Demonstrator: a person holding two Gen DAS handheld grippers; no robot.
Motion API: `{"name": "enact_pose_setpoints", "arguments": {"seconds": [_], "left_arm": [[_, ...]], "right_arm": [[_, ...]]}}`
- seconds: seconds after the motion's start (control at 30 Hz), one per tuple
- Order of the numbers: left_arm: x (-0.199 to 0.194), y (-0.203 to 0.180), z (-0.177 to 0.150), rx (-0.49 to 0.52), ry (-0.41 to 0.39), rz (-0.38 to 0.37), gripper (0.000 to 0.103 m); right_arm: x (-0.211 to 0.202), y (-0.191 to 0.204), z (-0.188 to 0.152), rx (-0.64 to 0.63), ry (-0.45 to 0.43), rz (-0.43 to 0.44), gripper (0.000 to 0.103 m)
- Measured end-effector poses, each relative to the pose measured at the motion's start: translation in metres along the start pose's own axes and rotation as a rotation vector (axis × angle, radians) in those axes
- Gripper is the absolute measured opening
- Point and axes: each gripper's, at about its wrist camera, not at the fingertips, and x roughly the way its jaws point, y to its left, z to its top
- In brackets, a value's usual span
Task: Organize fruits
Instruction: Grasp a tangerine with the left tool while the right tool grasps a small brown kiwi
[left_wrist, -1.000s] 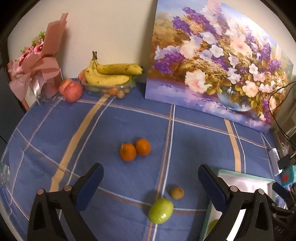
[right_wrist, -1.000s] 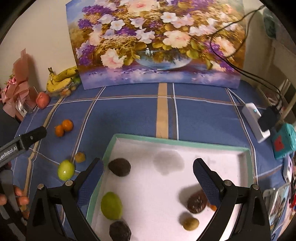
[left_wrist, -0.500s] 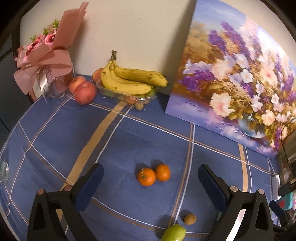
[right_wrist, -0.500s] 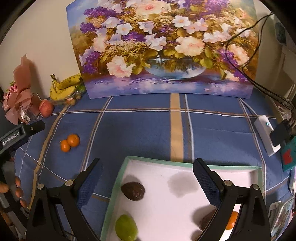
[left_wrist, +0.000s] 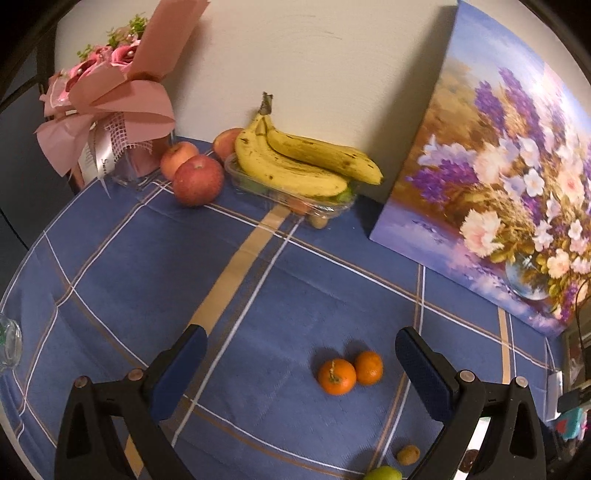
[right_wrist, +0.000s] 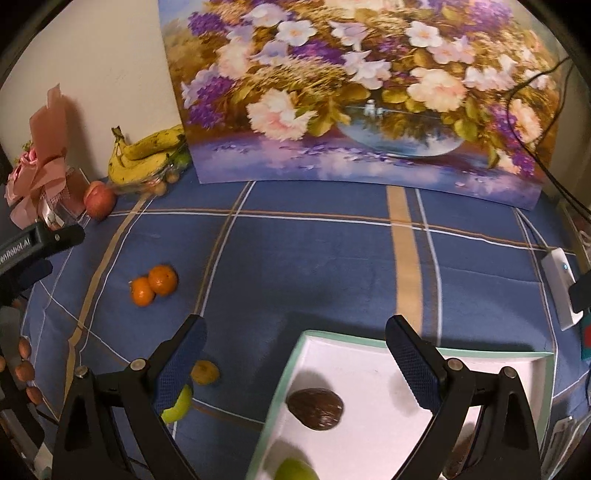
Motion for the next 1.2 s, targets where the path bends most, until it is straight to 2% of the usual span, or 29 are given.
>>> {"name": "enact_pose_setpoints", "arguments": {"seconds": [0.27, 0.43, 0.5, 0.57, 0.7, 0.73, 0.8, 0.83, 0.87, 1.07, 1.2], "left_arm": [[0.007, 0.010, 0.006, -0.028, 0.006, -0.032, 0.103], [0.024, 0.003, 0.002, 0.012, 0.064, -0.062, 0.103], [0.032, -0.001, 0.000, 0.028, 0.091, -0.074, 0.102], [0.038, -0.004, -0.002, 0.043, 0.116, -0.089, 0.102], [0.047, -0.011, -0.006, 0.071, 0.148, -0.113, 0.100], [0.049, -0.012, -0.007, 0.077, 0.158, -0.118, 0.097], [0.057, -0.014, -0.009, 0.082, 0.184, -0.128, 0.084], [0.062, -0.014, -0.011, 0.084, 0.196, -0.133, 0.082], [0.065, -0.014, -0.012, 0.084, 0.206, -0.138, 0.081], [0.081, -0.012, -0.020, 0.063, 0.264, -0.179, 0.053], [0.088, -0.013, -0.022, 0.046, 0.289, -0.224, 0.043]], "right_arm": [[0.011, 0.013, 0.004, 0.016, -0.002, 0.039, 0.097], [0.017, 0.023, 0.006, 0.029, 0.002, 0.081, 0.097], [0.023, 0.029, 0.006, 0.016, 0.020, 0.083, 0.093], [0.031, 0.036, 0.003, 0.007, 0.050, 0.097, 0.082], [0.039, 0.046, -0.004, -0.008, 0.106, 0.110, 0.073], [0.041, 0.048, -0.007, -0.011, 0.126, 0.110, 0.073], [0.044, 0.052, -0.012, -0.021, 0.154, 0.110, 0.063], [0.045, 0.054, -0.015, -0.025, 0.164, 0.112, 0.054], [0.046, 0.055, -0.017, -0.026, 0.172, 0.112, 0.052], [0.053, 0.067, -0.027, -0.053, 0.225, 0.126, 0.049], [0.062, 0.073, -0.034, -0.068, 0.254, 0.117, 0.046]]}}
